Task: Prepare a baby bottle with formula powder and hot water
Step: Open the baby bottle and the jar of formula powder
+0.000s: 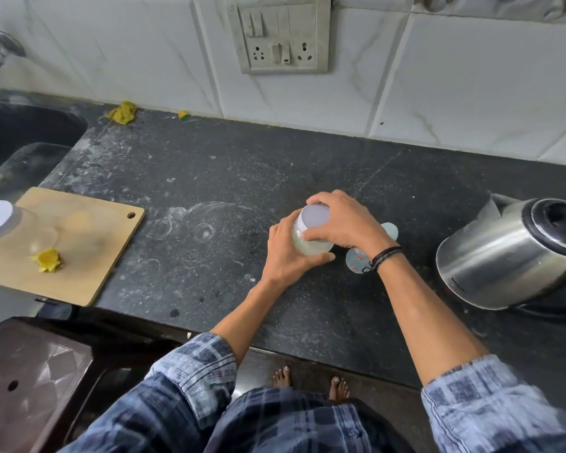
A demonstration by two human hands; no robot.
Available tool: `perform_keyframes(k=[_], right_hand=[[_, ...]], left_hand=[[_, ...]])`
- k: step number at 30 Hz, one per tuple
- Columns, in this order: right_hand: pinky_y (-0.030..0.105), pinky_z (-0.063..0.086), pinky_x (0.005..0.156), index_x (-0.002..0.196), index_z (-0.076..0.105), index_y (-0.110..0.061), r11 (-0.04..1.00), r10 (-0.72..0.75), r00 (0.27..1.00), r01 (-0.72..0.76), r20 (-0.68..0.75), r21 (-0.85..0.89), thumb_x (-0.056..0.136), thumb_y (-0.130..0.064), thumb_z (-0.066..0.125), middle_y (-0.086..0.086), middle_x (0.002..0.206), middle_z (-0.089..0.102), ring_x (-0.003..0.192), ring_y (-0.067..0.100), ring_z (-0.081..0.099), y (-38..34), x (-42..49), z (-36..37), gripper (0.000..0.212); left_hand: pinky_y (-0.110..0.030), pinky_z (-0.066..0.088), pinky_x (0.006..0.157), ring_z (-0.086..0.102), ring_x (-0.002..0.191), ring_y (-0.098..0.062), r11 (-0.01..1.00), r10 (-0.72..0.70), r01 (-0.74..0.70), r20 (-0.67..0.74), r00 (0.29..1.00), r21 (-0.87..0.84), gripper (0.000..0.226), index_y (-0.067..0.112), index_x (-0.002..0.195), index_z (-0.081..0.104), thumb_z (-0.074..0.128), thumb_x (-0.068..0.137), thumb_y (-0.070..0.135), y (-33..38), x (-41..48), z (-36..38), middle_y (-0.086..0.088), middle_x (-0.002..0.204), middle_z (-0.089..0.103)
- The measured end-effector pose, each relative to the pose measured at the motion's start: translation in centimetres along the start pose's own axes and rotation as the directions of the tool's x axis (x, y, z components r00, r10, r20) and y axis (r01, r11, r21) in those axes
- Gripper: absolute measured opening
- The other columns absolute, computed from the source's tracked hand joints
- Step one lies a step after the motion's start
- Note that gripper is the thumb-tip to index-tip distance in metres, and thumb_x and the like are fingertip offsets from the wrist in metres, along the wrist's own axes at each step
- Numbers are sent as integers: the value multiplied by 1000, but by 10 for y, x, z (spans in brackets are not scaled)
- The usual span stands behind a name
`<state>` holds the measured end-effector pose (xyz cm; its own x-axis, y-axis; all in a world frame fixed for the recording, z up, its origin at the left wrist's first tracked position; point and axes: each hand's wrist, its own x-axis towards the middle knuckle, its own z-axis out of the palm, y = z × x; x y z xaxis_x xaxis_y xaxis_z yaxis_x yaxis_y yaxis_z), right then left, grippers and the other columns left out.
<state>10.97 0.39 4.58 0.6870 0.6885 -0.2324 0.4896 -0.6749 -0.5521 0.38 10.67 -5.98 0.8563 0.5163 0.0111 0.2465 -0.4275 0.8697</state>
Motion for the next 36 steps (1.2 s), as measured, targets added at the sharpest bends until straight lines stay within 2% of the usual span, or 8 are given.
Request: perform_keyframes(k=[4,7,11,17,19,23,28,36], right_hand=[[31,42,87,132,59,-34,995,-75,996,73,40,70,77,-22,82,-7,126,47,119,19,50,3,0,-2,61],[32,44,91,130,60,-33,986,-133,989,126,58,106,76,-15,81,-8,131,46,121,19,46,6,4,-5,61],[22,42,77,133,56,-32,968,-141,990,131,31,213,78,-16,81,-5,126,43,117,16,49,13,6,-10,63],[19,46,84,130,56,-33,901,-89,976,163,-197,401,74,-26,87,-4,127,43,112,10,53,26,-15,-4,64],[23,51,91,126,57,-32,853,-99,940,249,-326,459,72,-25,89,-6,126,44,111,9,58,32,-31,6,63],[29,53,97,121,55,-21,787,-154,835,427,-528,445,70,-16,92,-1,124,47,115,16,58,51,-69,34,63],[27,49,97,112,56,0,852,-239,772,458,-590,254,68,-12,96,10,124,48,119,22,52,91,-113,80,61],[4,43,94,104,55,-5,908,-171,846,334,-505,252,66,-17,97,-1,125,44,125,18,53,113,-123,128,58]], left_hand=[[-40,42,107,35,126,-8,1000,-8,8,41,999,-13,99,41,142,39,93,59,51,-3,1,3,18,133,45],[-47,51,99,54,120,-18,1000,-7,8,42,999,-30,91,41,134,49,93,56,61,-4,7,4,12,126,60],[-48,56,93,65,112,-21,997,-31,31,-4,1000,-70,88,37,131,54,97,55,49,-5,4,7,7,121,67],[-8,44,92,55,117,8,987,-65,52,-85,994,-149,89,48,129,45,97,63,22,-4,-12,12,37,122,56],[-15,46,98,55,120,3,987,-49,37,-73,996,-153,87,44,132,48,97,65,21,0,-13,14,36,125,55],[-39,51,102,62,120,-16,987,-6,-2,-50,999,-161,80,26,133,53,97,67,28,1,-9,16,9,127,63],[-2,35,96,42,120,25,984,-93,96,31,995,-148,97,37,139,36,96,66,14,-16,-14,11,31,133,42],[2,33,95,42,120,25,987,-110,121,107,988,-103,97,38,141,37,95,66,17,-28,-5,5,31,133,45]])
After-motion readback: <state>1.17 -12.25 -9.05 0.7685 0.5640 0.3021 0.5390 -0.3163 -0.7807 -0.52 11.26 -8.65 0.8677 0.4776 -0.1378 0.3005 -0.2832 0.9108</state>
